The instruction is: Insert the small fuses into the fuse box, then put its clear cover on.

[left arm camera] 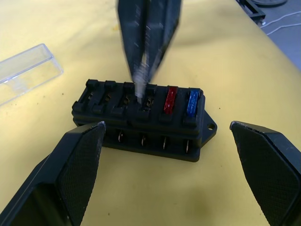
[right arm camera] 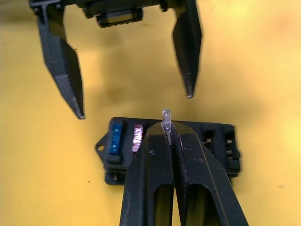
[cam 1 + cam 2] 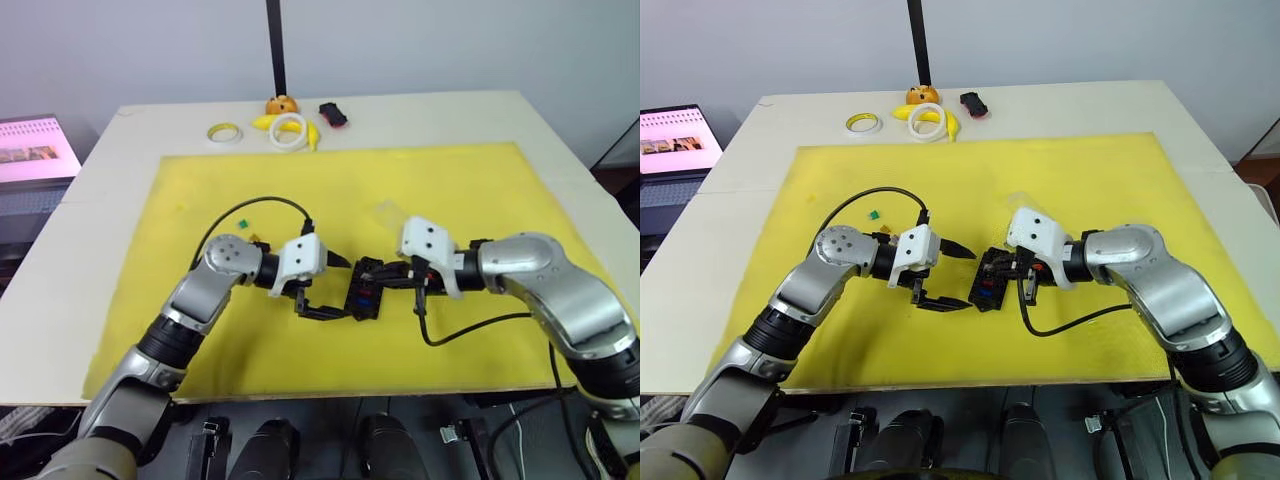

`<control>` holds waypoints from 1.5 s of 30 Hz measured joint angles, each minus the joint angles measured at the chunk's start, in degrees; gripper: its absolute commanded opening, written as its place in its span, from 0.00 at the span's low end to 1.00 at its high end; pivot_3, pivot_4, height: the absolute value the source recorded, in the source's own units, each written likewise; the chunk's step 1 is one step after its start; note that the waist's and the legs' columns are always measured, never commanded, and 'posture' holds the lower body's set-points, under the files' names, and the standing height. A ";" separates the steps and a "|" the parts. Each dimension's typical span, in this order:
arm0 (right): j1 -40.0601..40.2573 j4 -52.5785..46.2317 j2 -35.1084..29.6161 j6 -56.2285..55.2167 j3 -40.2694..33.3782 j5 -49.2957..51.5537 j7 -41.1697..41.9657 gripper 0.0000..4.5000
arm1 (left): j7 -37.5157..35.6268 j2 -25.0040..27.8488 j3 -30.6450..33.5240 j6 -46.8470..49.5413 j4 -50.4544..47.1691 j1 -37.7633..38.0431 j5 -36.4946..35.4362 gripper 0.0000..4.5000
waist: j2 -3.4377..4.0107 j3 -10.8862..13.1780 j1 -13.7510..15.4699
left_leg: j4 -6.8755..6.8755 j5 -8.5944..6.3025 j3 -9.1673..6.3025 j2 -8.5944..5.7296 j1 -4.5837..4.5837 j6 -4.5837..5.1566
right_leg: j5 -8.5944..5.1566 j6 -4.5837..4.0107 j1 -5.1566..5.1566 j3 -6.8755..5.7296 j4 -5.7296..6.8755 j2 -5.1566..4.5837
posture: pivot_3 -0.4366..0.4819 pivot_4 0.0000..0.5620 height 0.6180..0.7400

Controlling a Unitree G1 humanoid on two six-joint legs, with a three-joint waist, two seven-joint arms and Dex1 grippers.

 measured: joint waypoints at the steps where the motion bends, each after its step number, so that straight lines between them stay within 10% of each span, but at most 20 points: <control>1: -0.68 -0.01 -0.73 0.55 0.83 -0.10 0.42 0.02 | 0.06 0.03 -0.01 -0.18 0.00 0.04 0.08 1.00 | 0.00 0.00 0.00 | 0.00 0.00 0.00 0.00 0.00 0.00 | 0.00 0.00 0.00 0.00 0.00 0.00 | 0.48 0.27 1.00; 45: -4.70 -0.32 -1.85 4.32 6.17 -2.79 -0.72 0.02 | 0.63 0.04 -1.26 -2.45 -0.08 1.27 0.23 1.00 | 0.00 0.00 -0.01 | 0.00 0.00 0.00 0.00 -0.01 0.00 | 0.00 0.00 0.00 0.00 0.00 0.00 | 0.48 0.27 1.00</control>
